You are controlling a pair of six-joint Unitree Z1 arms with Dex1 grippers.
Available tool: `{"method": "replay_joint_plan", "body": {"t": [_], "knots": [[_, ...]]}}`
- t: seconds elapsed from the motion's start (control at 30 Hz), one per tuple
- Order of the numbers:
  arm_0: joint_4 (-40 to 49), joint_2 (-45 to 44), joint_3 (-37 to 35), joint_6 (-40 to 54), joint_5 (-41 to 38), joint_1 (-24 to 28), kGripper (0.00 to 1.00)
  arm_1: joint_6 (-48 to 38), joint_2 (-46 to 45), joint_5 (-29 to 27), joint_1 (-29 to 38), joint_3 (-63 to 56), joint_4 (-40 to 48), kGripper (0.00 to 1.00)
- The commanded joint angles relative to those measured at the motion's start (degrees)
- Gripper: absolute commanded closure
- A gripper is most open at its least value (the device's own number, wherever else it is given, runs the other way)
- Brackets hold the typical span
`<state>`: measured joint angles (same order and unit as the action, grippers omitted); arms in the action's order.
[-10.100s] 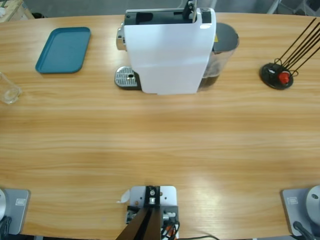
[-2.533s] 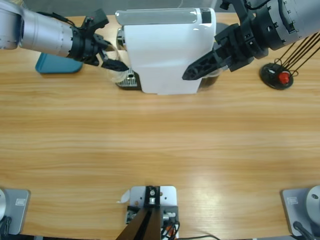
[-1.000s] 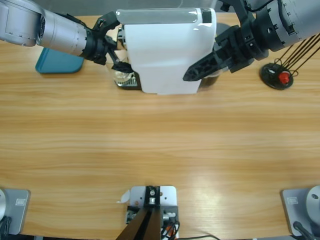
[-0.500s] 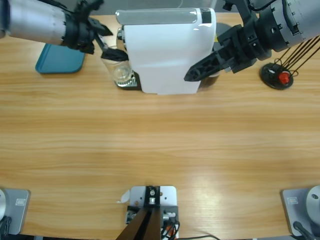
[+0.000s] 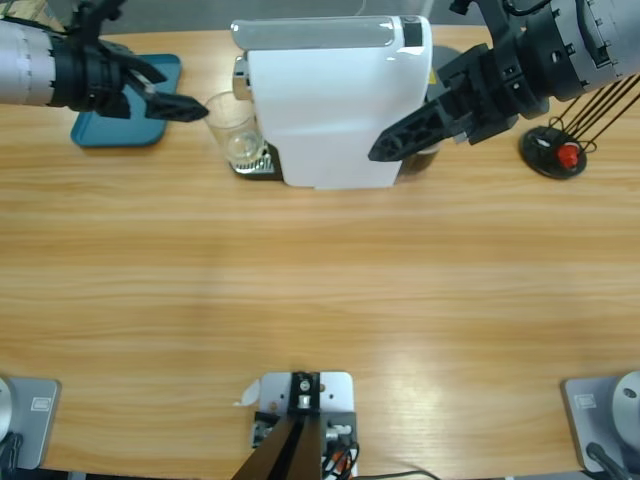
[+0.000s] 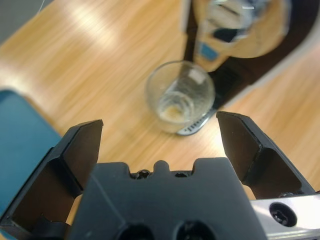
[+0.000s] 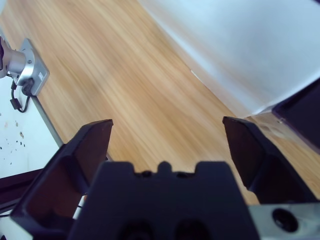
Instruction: Pour coffee
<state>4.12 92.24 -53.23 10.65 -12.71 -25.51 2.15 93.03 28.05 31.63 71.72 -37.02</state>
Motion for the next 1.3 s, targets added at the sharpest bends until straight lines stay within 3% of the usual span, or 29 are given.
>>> {"method": "replay_joint_plan", "body": {"t": [0.03, 0.33, 0.77, 1.17, 1.3], "knots": [[-0.57, 2.33, 2.5, -9.76, 1.56, 5.19, 0.0, -0.6, -1.89, 1.02, 0.71, -2.06, -0.51, 0.0], [0.08, 6.09, 0.96, -16.01, 6.38, 4.68, 0.012, -0.65, -2.58, -0.19, 0.8, -2.76, -0.24, 0.0], [0.27, 13.19, -4.12, -17.6, 6.38, 0.55, 0.023, -0.65, -2.44, -0.19, 0.8, -3.36, -0.01, 0.0], [0.27, 13.21, -3.6, -17.49, 6.49, -0.33, 0.023, -0.74, -2.84, -0.19, 0.8, -3.43, 0.02, 0.0], [0.36, 9.76, -2.56, -16.86, 9.98, -0.01, 0.015, -0.9, -2.95, -0.59, 0.8, -2.88, -0.03, 0.0]]}}
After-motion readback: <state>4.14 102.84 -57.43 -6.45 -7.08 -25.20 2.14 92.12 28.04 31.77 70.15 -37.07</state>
